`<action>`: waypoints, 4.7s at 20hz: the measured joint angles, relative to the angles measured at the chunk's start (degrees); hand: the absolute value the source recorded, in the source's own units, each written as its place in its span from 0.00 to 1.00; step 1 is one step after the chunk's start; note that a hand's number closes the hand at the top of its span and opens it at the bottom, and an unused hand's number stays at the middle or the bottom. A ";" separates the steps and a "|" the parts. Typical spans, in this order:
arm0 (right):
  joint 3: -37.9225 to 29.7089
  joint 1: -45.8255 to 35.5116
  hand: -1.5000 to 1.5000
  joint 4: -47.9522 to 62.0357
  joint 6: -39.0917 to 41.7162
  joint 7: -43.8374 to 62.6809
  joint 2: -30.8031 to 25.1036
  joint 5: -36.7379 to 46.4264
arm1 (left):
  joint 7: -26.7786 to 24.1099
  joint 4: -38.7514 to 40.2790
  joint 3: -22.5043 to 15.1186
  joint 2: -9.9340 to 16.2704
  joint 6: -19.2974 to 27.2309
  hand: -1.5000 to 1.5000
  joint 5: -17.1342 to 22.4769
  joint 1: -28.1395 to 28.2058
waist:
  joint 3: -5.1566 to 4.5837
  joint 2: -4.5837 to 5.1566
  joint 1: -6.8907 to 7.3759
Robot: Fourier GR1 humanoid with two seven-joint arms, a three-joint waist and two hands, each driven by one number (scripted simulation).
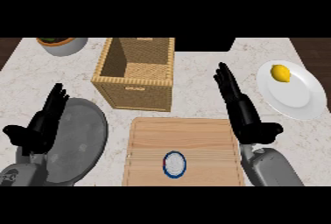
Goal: Pick the can from the cutting board and place it in the basket
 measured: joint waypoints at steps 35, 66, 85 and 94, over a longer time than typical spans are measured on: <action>25.18 -40.77 0.00 -12.52 22.48 60.24 -10.33 20.79 | 18.12 -2.46 -3.81 -1.15 1.41 0.50 -0.51 9.63 | 1.89 -2.53 -1.86; 29.02 -39.47 0.00 -26.00 26.91 68.59 -21.88 3.17 | 20.92 -7.14 -4.14 -2.30 0.97 0.50 -2.50 11.35 | 2.10 -0.85 0.38; 37.13 -26.04 0.00 -20.01 23.89 65.17 -15.13 21.37 | 23.25 -8.62 -2.80 -2.82 -0.86 0.50 -2.64 12.05 | 2.14 -0.68 0.69; 37.78 -21.77 0.00 -13.46 23.62 62.14 -9.38 29.14 | 22.60 -9.14 -2.84 -4.03 -0.60 0.50 -4.40 12.64 | 2.21 -0.66 0.94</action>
